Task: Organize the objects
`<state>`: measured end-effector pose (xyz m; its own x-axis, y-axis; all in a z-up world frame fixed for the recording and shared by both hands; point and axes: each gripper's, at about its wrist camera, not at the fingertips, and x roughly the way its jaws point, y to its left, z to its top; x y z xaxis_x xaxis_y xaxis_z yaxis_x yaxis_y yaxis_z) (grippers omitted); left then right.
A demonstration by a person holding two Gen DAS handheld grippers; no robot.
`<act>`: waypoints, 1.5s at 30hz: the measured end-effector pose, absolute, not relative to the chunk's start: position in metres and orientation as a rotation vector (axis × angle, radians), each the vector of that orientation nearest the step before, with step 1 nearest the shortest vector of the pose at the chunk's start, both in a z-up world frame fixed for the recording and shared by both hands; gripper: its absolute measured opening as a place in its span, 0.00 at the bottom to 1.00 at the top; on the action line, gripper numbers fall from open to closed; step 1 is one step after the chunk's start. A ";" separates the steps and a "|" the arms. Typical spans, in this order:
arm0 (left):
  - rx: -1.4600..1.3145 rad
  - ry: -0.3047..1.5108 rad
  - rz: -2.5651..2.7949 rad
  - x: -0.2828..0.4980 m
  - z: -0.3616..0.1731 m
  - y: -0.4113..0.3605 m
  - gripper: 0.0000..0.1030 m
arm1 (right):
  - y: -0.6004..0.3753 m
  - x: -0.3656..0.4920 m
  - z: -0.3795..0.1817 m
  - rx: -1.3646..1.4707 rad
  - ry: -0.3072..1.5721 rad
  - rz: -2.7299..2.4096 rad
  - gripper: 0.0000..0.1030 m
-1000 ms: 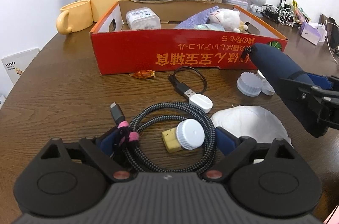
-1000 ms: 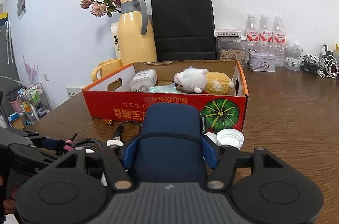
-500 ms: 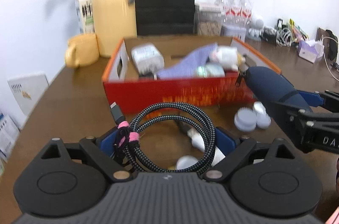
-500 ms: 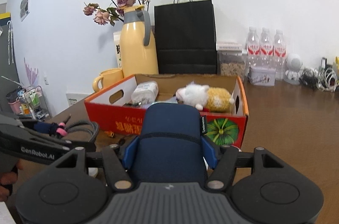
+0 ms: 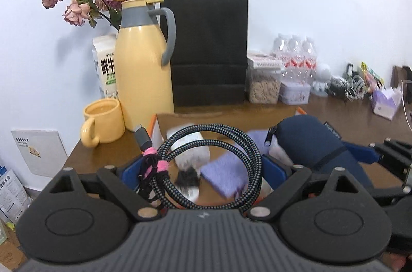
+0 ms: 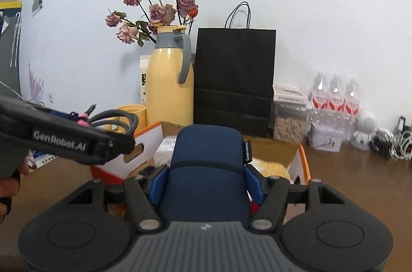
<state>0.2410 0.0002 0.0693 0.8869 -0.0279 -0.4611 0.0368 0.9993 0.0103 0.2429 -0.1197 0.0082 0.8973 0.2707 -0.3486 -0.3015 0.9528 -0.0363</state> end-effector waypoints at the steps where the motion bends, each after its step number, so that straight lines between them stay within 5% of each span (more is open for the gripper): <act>1: 0.010 0.476 -0.034 0.247 0.071 0.002 0.91 | -0.116 0.250 0.009 -0.094 0.348 0.296 0.60; 25: -0.129 0.531 -0.026 0.348 0.029 0.022 0.92 | -0.091 0.367 -0.020 -0.103 0.440 0.300 0.61; 28: -0.138 0.542 -0.022 0.350 0.027 0.025 0.99 | -0.093 0.369 -0.022 -0.102 0.460 0.297 0.64; 30: -0.123 0.520 -0.007 0.348 0.028 0.025 1.00 | -0.094 0.368 -0.021 -0.102 0.454 0.280 0.87; 32: -0.119 0.508 -0.002 0.346 0.030 0.025 1.00 | -0.096 0.365 -0.019 -0.095 0.442 0.280 0.94; 45: -0.108 0.454 -0.001 0.327 0.044 0.021 1.00 | -0.098 0.348 -0.011 -0.098 0.420 0.282 0.95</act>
<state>0.3265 0.0213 0.0445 0.8987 -0.0246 -0.4378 -0.0235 0.9943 -0.1040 0.3483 -0.0985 -0.0106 0.8750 0.2495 -0.4150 -0.2897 0.9564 -0.0358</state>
